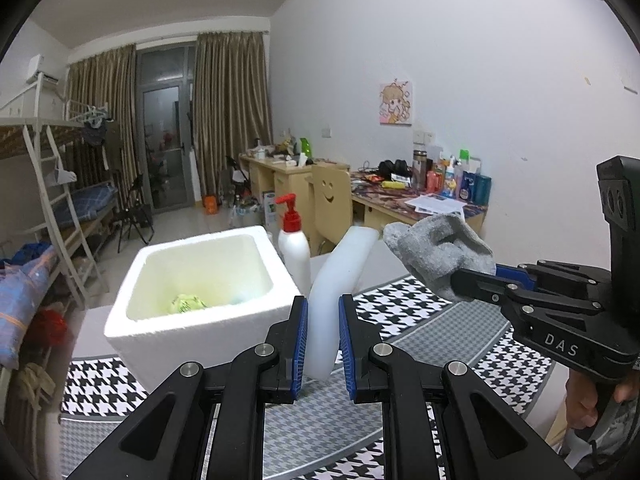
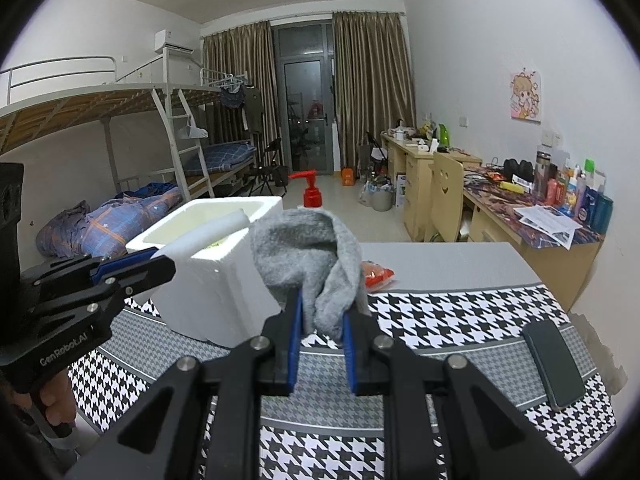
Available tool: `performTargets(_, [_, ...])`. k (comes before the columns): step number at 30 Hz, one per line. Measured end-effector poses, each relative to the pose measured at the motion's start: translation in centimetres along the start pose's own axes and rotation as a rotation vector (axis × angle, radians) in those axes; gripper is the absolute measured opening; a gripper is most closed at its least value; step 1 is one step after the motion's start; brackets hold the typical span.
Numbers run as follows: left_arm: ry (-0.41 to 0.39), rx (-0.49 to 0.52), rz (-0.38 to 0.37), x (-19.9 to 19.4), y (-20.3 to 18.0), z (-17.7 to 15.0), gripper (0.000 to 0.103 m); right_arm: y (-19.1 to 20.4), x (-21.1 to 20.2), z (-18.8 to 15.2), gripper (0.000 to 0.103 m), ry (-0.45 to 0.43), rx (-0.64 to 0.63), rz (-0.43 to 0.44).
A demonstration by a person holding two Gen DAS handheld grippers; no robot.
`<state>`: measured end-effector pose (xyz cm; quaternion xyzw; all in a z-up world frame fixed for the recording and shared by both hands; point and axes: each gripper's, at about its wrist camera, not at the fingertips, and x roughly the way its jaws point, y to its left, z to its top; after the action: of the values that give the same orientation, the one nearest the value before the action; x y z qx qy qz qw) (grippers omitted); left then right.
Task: Organize soft objects
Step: 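Carry the foam roll in the left gripper while the right carries the sock toward the box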
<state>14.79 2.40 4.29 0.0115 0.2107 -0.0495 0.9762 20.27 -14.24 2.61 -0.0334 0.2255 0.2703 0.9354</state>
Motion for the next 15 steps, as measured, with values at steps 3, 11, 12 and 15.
performTargets(3, [-0.012, -0.009, 0.019, -0.1, 0.8, 0.4, 0.017, 0.4, 0.2, 0.5, 0.022, -0.004, -0.003, 0.01])
performTargets(11, [-0.032, -0.025, 0.056, -0.3, 2.4, 1.4, 0.017, 1.4, 0.6, 1.3, 0.022, -0.012, -0.017, 0.027])
performTargets(12, [-0.031, -0.027, 0.057, -0.3, 2.6, 1.4, 0.017, 1.6, 0.6, 1.4, 0.022, -0.013, -0.018, 0.029])
performTargets(15, [-0.036, -0.034, 0.063, -0.2, 3.0, 1.6, 0.017, 1.7, 0.8, 1.7, 0.022, -0.013, -0.018, 0.033])
